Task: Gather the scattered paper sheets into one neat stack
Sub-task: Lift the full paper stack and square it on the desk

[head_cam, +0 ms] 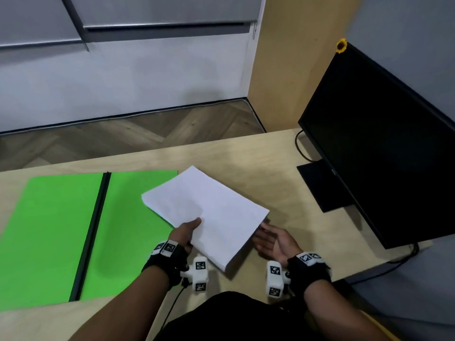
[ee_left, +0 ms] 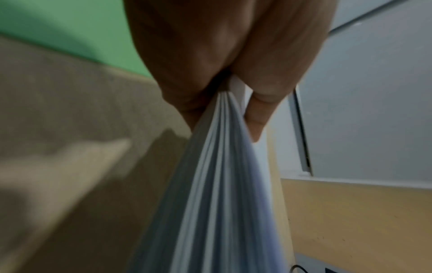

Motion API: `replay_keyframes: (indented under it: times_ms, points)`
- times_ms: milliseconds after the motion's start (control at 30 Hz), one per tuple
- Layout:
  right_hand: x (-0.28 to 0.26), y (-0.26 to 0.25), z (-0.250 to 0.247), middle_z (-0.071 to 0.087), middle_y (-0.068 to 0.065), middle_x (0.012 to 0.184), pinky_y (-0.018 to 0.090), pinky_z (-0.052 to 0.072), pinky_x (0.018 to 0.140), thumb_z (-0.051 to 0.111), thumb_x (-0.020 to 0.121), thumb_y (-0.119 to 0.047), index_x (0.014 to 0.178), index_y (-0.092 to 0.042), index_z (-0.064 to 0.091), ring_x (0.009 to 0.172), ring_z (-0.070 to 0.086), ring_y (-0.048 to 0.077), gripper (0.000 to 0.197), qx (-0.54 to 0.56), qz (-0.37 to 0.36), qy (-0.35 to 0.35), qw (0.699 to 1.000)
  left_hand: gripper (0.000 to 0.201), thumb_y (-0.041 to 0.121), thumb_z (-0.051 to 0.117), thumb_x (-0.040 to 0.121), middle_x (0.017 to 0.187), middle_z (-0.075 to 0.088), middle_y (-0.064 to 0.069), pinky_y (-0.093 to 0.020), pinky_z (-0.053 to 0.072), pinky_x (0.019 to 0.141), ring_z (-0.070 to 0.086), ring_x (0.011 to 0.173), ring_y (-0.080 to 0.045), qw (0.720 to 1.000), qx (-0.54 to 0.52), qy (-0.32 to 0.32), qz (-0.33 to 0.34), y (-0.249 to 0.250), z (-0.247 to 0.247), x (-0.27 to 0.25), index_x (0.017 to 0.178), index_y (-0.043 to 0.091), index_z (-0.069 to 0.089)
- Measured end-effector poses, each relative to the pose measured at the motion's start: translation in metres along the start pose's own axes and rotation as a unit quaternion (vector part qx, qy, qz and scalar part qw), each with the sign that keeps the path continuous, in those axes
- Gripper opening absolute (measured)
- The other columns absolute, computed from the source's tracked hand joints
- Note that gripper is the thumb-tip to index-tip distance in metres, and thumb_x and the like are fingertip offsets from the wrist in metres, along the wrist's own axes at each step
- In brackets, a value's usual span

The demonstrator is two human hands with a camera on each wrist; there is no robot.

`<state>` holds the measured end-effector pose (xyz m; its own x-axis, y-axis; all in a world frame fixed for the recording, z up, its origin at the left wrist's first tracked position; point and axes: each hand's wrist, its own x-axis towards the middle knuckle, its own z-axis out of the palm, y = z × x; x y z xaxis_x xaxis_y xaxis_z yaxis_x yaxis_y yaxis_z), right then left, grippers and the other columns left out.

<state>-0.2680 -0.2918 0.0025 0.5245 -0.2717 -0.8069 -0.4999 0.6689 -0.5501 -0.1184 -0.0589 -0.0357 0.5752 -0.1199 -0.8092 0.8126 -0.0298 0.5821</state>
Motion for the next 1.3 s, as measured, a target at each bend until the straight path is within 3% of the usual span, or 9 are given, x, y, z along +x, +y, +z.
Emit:
replay_keyframes:
  times_ms: [67,167,367,600,700,800,933,1167,1300]
  points:
    - [0.003,0.018,0.015,0.07,0.01,0.113,0.04,0.052,0.09,0.071,0.083,-0.033,0.119,-0.01,0.064,0.1,0.067,0.027,0.044,0.04,0.012,-0.012,0.999,0.071,0.032,0.095,0.039,0.095,0.075,-0.014,-0.057,0.052,0.091,0.07,0.094,-0.04,1.0,-0.024,-0.006,-0.008,-0.011,0.005,0.004,0.101,0.006,0.072]
    - [0.006,0.035,0.036,0.066,0.017,0.123,0.051,0.042,0.105,0.065,0.091,-0.025,0.125,-0.007,0.061,0.116,0.062,0.034,0.039,0.05,0.031,-0.025,0.998,0.053,0.02,0.089,0.057,0.1,0.073,-0.017,-0.06,0.053,0.088,0.07,0.093,-0.039,0.999,-0.031,-0.017,-0.016,-0.021,0.015,-0.006,0.104,0.004,0.068]
    - [0.025,0.034,0.012,0.071,0.019,0.112,0.056,0.051,0.092,0.065,0.085,-0.001,0.123,-0.001,0.061,0.101,0.068,0.039,0.038,-0.026,-0.004,0.071,0.997,0.035,0.018,0.074,0.079,0.105,0.072,-0.016,-0.046,0.054,0.083,0.067,0.086,-0.035,0.996,-0.056,-0.053,-0.039,-0.027,0.01,-0.004,0.11,0.003,0.067]
    - [0.005,0.015,-0.07,0.067,0.022,0.117,0.049,0.052,0.087,0.062,0.085,0.004,0.119,-0.001,0.059,0.106,0.064,0.04,0.035,-0.085,-0.013,0.043,0.995,0.056,0.002,0.074,0.07,0.105,0.07,-0.017,-0.034,0.052,0.074,0.066,0.083,-0.029,0.999,0.022,-0.012,0.032,0.004,-0.032,0.025,0.124,0.008,0.059]
    - [0.017,0.016,-0.092,0.069,0.022,0.111,0.05,0.049,0.091,0.078,0.055,-0.007,0.107,0.001,0.066,0.103,0.065,0.042,0.053,-0.14,-0.001,0.065,0.988,0.062,0.008,0.084,0.059,0.092,0.072,-0.016,-0.029,0.052,0.064,0.067,0.073,-0.025,0.988,0.127,-0.08,0.024,-0.004,-0.02,0.009,0.116,0.005,0.059]
    - [0.041,0.026,-0.104,0.069,0.01,0.084,0.04,0.05,0.075,0.075,0.035,-0.022,0.073,-0.011,0.071,0.074,0.063,0.027,0.039,-0.17,-0.024,0.145,0.974,0.052,0.026,0.082,0.062,0.088,0.068,-0.003,-0.025,0.048,0.062,0.065,0.074,-0.018,0.957,0.282,0.023,0.07,-0.02,-0.004,0.003,0.103,0.018,0.05]
    - [0.019,0.022,-0.076,0.067,0.003,0.076,0.033,0.046,0.068,0.075,0.058,-0.02,0.072,-0.01,0.071,0.072,0.06,0.024,0.017,-0.154,-0.034,0.198,0.967,0.064,0.049,0.077,0.041,0.081,0.07,-0.007,-0.022,0.042,0.052,0.064,0.063,-0.025,0.949,0.281,0.105,0.094,-0.028,-0.004,0.014,0.092,0.011,0.066]
    - [0.035,0.033,-0.096,0.076,0.01,0.09,0.048,0.054,0.087,0.08,0.039,-0.028,0.079,-0.009,0.077,0.087,0.071,0.034,0.045,-0.166,-0.044,0.156,0.973,0.053,0.025,0.081,0.049,0.098,0.071,-0.014,-0.046,0.055,0.091,0.068,0.098,-0.033,0.952,0.292,-0.096,-0.004,-0.012,-0.021,0.002,0.098,0.01,0.068]
    - [0.035,0.033,-0.095,0.074,0.009,0.084,0.042,0.052,0.084,0.08,0.035,-0.027,0.071,-0.008,0.075,0.081,0.067,0.029,0.042,-0.165,-0.051,0.145,0.974,0.067,0.022,0.071,0.031,0.091,0.076,-0.007,-0.055,0.055,0.088,0.071,0.089,-0.033,0.953,0.284,-0.098,0.046,-0.039,-0.036,0.028,0.097,0.012,0.067]
